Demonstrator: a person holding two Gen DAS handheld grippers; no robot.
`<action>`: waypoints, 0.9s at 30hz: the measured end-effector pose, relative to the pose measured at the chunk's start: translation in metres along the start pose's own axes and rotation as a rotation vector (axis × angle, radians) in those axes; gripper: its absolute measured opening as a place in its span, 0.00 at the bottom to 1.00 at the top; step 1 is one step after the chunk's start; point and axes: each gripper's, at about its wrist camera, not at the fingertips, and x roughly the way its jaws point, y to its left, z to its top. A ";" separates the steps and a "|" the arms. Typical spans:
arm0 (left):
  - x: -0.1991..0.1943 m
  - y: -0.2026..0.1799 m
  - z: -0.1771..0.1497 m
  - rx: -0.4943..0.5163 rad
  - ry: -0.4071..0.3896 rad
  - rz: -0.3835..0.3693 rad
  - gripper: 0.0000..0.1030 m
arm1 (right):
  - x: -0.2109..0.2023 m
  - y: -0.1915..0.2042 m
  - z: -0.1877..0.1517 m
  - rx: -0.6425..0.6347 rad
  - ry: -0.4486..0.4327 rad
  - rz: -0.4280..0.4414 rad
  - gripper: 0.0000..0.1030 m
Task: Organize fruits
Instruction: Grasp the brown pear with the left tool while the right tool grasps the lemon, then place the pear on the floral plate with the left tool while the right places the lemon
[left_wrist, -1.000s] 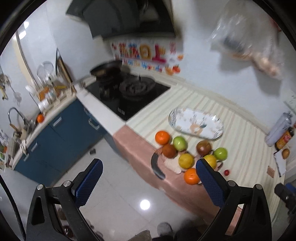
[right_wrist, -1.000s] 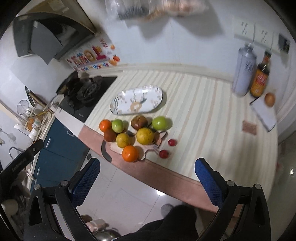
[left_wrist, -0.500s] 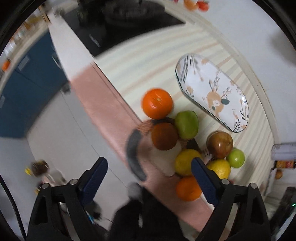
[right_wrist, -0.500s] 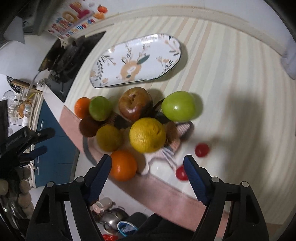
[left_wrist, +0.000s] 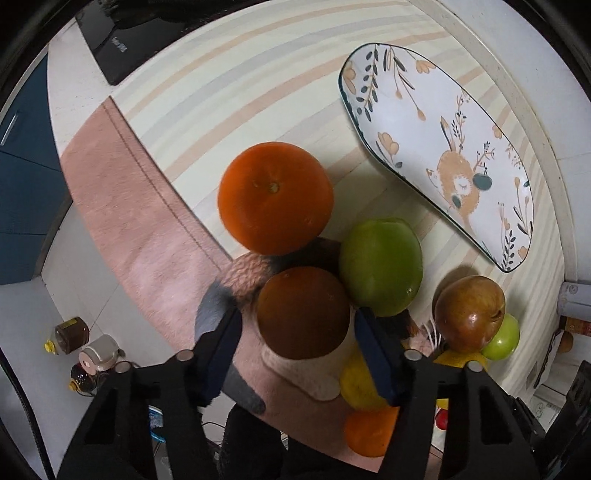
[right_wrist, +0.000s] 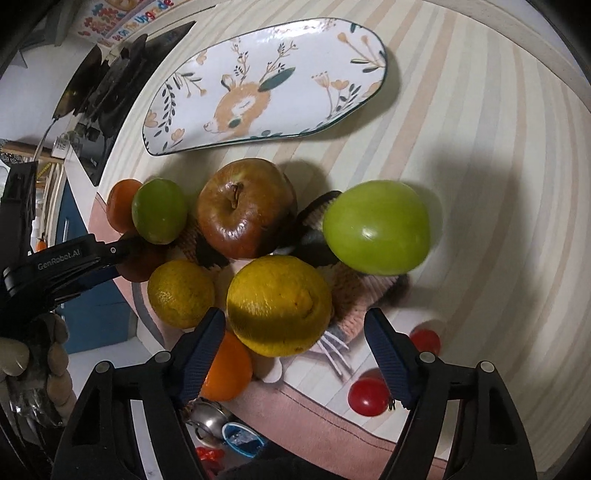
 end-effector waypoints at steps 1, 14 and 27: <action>0.001 -0.001 0.001 0.002 0.001 -0.005 0.54 | 0.003 0.002 0.002 -0.003 0.006 0.006 0.74; -0.011 -0.002 -0.012 0.021 -0.051 0.000 0.47 | 0.014 0.013 -0.001 -0.051 0.014 0.012 0.65; -0.098 -0.057 -0.002 0.153 -0.168 -0.143 0.47 | -0.073 0.015 0.026 -0.058 -0.120 0.111 0.65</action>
